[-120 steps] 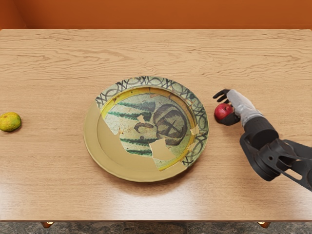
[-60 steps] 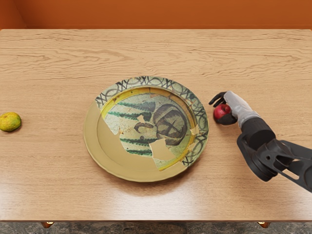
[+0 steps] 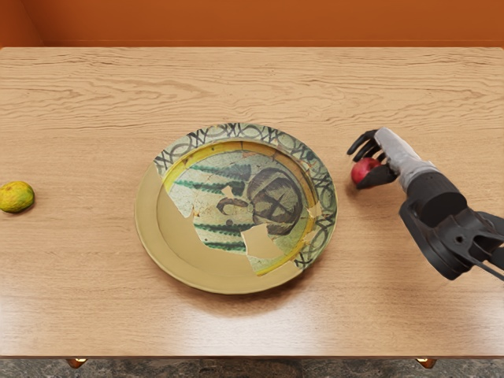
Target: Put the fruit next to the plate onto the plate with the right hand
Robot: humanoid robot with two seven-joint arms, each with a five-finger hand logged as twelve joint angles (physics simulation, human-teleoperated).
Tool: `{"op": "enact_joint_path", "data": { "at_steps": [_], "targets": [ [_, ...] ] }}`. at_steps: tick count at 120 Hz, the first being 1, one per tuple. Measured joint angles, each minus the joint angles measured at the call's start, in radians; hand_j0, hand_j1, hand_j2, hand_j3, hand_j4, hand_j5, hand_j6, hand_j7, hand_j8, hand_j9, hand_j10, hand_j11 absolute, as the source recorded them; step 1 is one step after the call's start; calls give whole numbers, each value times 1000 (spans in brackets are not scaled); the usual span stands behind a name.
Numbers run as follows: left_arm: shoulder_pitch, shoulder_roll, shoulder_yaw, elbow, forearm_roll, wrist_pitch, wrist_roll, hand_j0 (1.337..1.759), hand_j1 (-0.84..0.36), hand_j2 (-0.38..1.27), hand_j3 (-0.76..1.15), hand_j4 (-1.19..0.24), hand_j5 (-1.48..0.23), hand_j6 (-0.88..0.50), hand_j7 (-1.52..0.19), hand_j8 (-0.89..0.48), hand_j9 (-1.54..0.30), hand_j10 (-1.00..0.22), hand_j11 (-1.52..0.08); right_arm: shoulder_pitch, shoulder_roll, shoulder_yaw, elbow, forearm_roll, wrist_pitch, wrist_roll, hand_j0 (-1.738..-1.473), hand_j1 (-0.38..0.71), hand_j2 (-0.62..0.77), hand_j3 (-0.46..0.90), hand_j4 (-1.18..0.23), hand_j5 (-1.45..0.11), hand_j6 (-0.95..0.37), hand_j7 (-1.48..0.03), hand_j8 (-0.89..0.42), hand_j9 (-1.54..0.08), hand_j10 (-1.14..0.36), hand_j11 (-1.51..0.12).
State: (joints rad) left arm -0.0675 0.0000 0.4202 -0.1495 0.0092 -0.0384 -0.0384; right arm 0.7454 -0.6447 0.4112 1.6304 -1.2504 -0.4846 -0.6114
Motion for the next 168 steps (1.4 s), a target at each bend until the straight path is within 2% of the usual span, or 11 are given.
{"op": "enact_joint_path", "data": {
  "at_steps": [29,34,51,119,123,134,143,168],
  "targets": [
    [0,0,0,0,0,0,0,1658,58,48,0,-243,-315,-243,-315,-243,-315,-243,-315,71,-27,11,48,58,14,0,-1657,279,394,0,-656,-882,-663,-865,-458,-876,-476,-862],
    [0,0,0,0,0,0,0,1658,58,48,0,-243,-315,-243,-315,-243,-315,-243,-315,86,-25,12,52,67,21,0,-1658,291,438,0,-658,-885,-666,-868,-455,-877,-482,-864],
    [0,0,0,0,0,0,0,1658,58,48,0,-243,-315,-243,-315,-243,-315,-243,-315,110,-14,12,61,81,32,0,-1657,299,434,0,-660,-900,-672,-876,-449,-889,-471,-873],
    [0,0,0,0,0,0,0,1658,58,48,0,-243,-315,-243,-315,-243,-315,-243,-315,138,150,0,65,86,38,0,-1657,312,457,0,-666,-937,-687,-897,-427,-910,-456,-890],
    [0,0,0,0,0,0,0,1658,58,48,0,-243,-315,-243,-315,-243,-315,-243,-315,137,152,1,64,84,35,0,-1658,281,395,0,-628,-878,-646,-844,-422,-855,-450,-838],
    [0,0,0,0,0,0,0,1658,58,48,0,-243,-316,-243,-316,-243,-316,-243,-316,133,152,6,63,80,5,0,-1658,86,248,0,-429,-597,-441,-575,-298,-582,-316,-572],
    [0,0,0,0,0,0,0,1658,58,48,0,-243,-316,-243,-316,-243,-316,-243,-316,131,147,7,62,78,-9,0,-1658,-31,170,0,-312,-433,-320,-417,-221,-422,-233,-415],
    [-2,0,0,-2,1,-5,0,1658,58,49,0,-243,-316,-243,-316,-243,-316,-243,-316,128,125,9,62,79,-19,1,-1658,-200,57,0,-142,-194,-146,-188,-110,-190,-114,-187]
  ]
}}
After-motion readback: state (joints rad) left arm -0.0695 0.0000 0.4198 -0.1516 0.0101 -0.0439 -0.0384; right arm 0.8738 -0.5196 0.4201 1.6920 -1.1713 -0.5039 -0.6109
